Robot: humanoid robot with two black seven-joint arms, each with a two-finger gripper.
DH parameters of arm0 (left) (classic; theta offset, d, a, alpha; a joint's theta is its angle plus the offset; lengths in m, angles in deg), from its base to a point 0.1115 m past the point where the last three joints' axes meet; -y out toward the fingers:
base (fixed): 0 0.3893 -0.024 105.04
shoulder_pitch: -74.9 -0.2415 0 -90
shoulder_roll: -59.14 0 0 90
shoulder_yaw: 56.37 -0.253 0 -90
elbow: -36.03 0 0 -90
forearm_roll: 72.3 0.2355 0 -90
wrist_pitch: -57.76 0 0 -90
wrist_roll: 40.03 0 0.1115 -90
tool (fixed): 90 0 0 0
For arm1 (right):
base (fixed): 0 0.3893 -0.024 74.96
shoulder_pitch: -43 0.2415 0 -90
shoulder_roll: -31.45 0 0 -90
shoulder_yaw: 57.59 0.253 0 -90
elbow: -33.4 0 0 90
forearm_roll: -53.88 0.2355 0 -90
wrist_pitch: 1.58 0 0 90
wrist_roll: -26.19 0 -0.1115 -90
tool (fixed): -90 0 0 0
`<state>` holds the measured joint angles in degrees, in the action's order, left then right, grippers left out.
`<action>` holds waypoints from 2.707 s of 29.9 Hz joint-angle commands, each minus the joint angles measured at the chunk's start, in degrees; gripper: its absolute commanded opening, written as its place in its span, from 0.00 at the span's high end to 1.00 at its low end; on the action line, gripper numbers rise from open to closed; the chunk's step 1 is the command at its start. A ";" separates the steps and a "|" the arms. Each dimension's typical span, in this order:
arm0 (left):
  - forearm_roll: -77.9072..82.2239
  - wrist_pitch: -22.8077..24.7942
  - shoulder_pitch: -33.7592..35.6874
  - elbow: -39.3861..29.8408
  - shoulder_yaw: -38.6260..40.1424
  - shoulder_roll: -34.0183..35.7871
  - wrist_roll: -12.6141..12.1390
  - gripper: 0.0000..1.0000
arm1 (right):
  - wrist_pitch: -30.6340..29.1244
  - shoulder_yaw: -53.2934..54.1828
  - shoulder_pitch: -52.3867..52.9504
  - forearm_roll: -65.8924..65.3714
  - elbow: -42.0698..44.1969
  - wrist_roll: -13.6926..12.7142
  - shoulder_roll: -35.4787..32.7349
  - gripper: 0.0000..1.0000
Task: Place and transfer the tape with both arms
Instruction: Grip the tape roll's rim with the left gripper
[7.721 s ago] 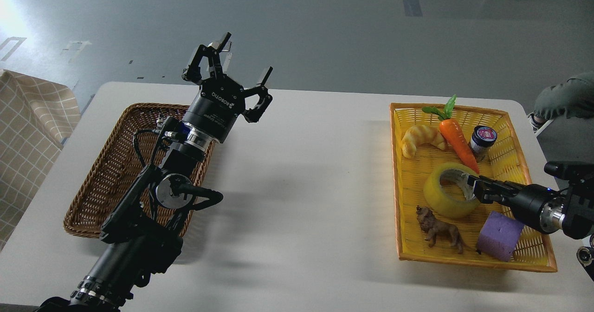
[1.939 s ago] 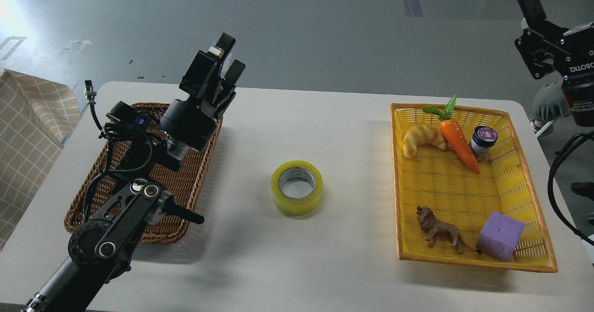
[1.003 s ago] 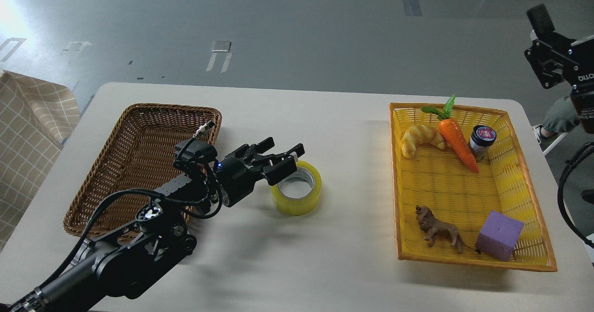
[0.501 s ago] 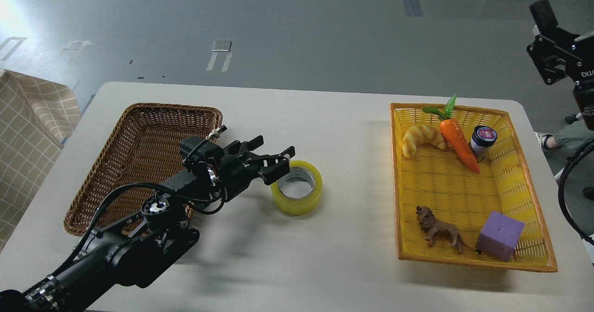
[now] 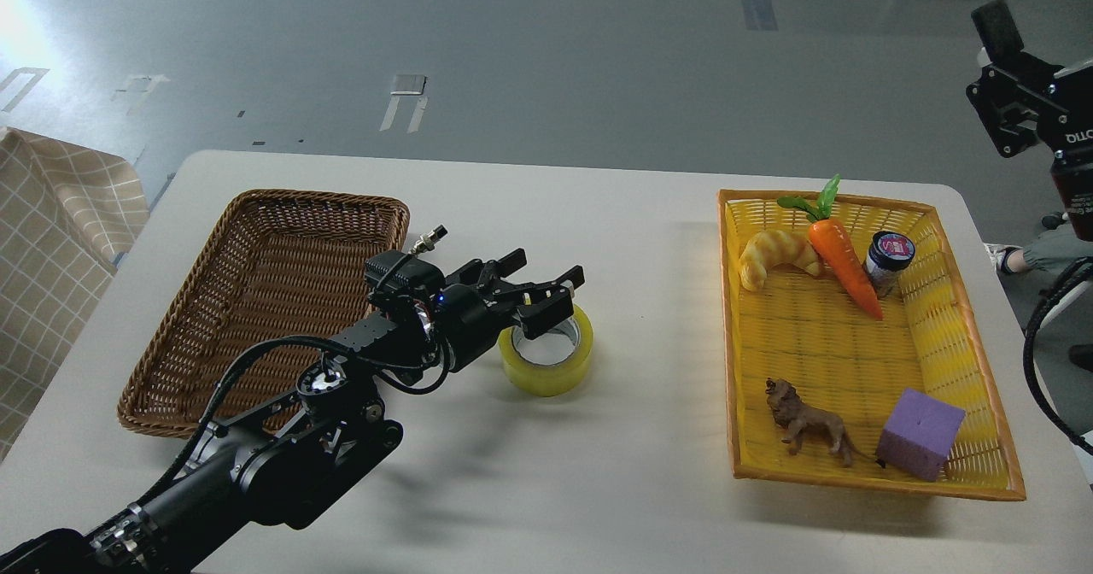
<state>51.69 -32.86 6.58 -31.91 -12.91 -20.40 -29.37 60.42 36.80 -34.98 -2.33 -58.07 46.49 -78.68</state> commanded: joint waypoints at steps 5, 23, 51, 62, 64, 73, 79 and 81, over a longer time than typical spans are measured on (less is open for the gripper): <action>0.64 -0.09 2.67 2.29 -4.61 3.95 -0.38 0.02 | -0.01 0.00 0.20 -0.04 0.16 0.00 0.01 0.00; 1.02 -1.32 2.23 2.02 -7.42 5.62 0.15 0.02 | -0.01 -0.44 0.46 -0.13 0.51 0.00 0.10 0.00; 1.02 0.17 2.58 3.25 -8.74 7.38 0.24 0.02 | -0.01 -0.26 -0.77 -0.13 0.42 0.18 0.10 0.00; 1.02 2.28 2.84 3.25 -8.92 6.94 -0.11 0.02 | -0.01 0.27 -1.56 -0.13 0.33 0.18 0.01 0.00; 1.02 3.07 3.28 3.16 -9.01 6.85 -0.11 0.03 | -0.01 0.27 -1.65 -0.13 0.42 0.18 0.01 0.00; 1.02 4.83 4.51 3.25 -10.06 6.85 -0.20 0.11 | -0.01 0.27 -2.53 -0.22 0.33 0.09 0.01 0.00; 1.02 4.92 4.78 3.60 -11.29 6.94 -0.20 0.18 | -0.01 0.27 -3.14 -0.22 0.33 0.18 -0.08 0.00; 1.02 5.18 5.21 3.69 -11.64 6.94 -0.29 0.24 | -0.01 0.27 -3.41 -0.22 0.33 0.09 -0.25 0.00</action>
<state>52.70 -27.95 11.30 -28.32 -24.01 -13.48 -29.62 60.41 37.07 -38.03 -2.54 -57.74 46.60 -78.74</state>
